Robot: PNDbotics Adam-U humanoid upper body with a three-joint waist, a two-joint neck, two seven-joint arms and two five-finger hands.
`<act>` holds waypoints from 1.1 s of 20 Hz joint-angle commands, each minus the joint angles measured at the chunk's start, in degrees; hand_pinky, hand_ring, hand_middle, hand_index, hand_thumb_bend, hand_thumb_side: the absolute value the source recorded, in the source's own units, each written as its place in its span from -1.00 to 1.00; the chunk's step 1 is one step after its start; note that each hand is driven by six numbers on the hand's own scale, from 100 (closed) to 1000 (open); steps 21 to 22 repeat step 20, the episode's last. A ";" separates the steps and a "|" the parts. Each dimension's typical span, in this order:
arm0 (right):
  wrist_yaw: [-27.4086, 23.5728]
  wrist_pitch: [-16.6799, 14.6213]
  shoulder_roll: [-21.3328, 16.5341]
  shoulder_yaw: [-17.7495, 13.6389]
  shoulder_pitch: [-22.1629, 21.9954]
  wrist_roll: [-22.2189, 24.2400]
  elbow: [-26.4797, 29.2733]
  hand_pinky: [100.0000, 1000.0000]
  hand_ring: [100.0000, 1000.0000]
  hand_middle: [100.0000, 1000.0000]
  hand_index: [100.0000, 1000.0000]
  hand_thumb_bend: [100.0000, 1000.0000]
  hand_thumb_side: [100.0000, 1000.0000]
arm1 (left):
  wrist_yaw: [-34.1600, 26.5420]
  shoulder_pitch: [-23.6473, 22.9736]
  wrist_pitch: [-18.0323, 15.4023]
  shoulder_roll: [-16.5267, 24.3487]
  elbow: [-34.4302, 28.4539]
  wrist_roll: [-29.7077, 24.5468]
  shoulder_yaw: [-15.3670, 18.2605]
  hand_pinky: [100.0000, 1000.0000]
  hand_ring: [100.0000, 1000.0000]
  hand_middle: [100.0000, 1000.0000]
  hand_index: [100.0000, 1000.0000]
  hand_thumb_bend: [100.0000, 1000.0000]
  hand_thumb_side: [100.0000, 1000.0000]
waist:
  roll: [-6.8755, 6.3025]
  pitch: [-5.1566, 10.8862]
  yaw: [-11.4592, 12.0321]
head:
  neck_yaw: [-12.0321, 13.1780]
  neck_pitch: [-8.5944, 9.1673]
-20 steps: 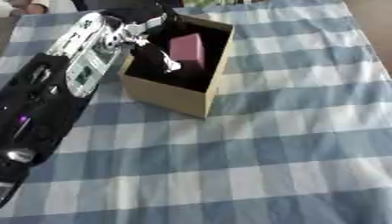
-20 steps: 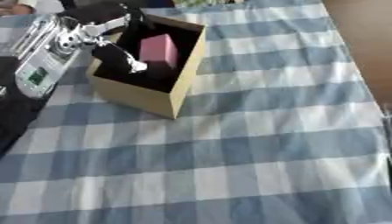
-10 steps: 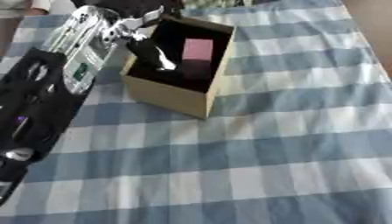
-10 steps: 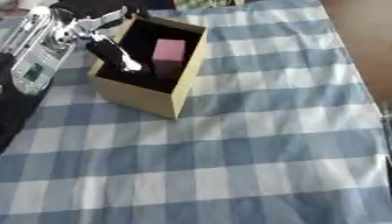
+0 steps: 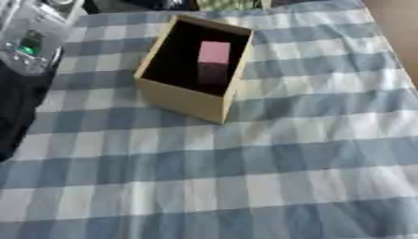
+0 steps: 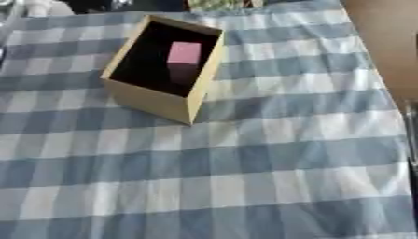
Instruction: Pick up objects on the table and place them in the box.
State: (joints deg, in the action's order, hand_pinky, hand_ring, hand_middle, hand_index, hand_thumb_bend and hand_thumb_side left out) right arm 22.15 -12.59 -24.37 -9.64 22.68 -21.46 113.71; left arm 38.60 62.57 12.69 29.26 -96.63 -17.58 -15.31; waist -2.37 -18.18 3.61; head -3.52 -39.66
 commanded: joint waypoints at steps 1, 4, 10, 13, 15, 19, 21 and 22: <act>0.61 -0.21 -2.32 -0.74 0.40 -0.67 0.88 0.67 0.26 0.24 0.44 -1.00 0.78 | -4.59 -2.34 3.43 6.51 -9.32 6.06 2.92 0.18 0.39 0.46 0.66 -0.49 0.29 | 0.42 1.53 0.41 | -0.68 -0.31; 0.92 -0.35 -2.63 -0.88 0.35 -1.00 0.88 0.67 0.27 0.24 0.44 -1.00 0.78 | -8.29 -7.38 5.28 10.61 -16.00 10.79 4.96 0.18 0.37 0.45 0.65 -0.52 0.24 | 0.89 1.74 1.02 | -1.06 -0.11; 1.40 -1.03 -3.30 -1.00 0.81 -1.58 0.88 0.66 0.28 0.25 0.44 -1.00 0.79 | -13.58 -15.31 2.09 15.18 -17.93 20.70 8.13 0.16 0.36 0.44 0.64 -0.62 0.29 | 2.15 2.18 1.94 | -1.59 -0.01; 1.61 -1.76 -3.94 -1.05 1.35 -2.36 0.88 0.66 0.29 0.26 0.45 -1.00 0.80 | -16.79 -20.51 -0.21 16.71 -17.95 26.21 10.05 0.13 0.34 0.42 0.63 -0.65 0.33 | 2.70 2.27 2.44 | -1.83 0.18; 1.58 -2.23 -4.25 -1.01 1.69 -3.12 0.88 0.66 0.30 0.27 0.46 -1.00 0.81 | -18.98 -24.19 -2.02 17.23 -17.96 30.11 11.35 0.11 0.32 0.41 0.62 -0.67 0.36 | 3.00 2.29 2.70 | -1.98 0.28; 1.44 -3.07 -4.60 -0.99 2.14 -4.79 0.88 0.66 0.31 0.29 0.46 -1.00 0.82 | -22.03 -30.78 -5.19 16.15 -17.96 36.77 14.06 0.06 0.27 0.36 0.57 -0.67 0.38 | 3.58 2.24 3.13 | -2.34 0.68; 1.44 -3.27 -4.63 -0.97 2.20 -5.10 0.88 0.67 0.32 0.29 0.47 -1.00 0.82 | -22.68 -32.08 -5.85 15.67 -17.96 38.25 14.57 0.05 0.27 0.35 0.57 -0.67 0.39 | 3.69 2.22 3.19 | -2.40 0.76; 1.44 -3.27 -4.63 -0.97 2.20 -5.10 0.88 0.67 0.32 0.29 0.47 -1.00 0.82 | -22.68 -32.08 -5.85 15.67 -17.96 38.25 14.57 0.05 0.27 0.35 0.57 -0.67 0.39 | 3.69 2.22 3.19 | -2.40 0.76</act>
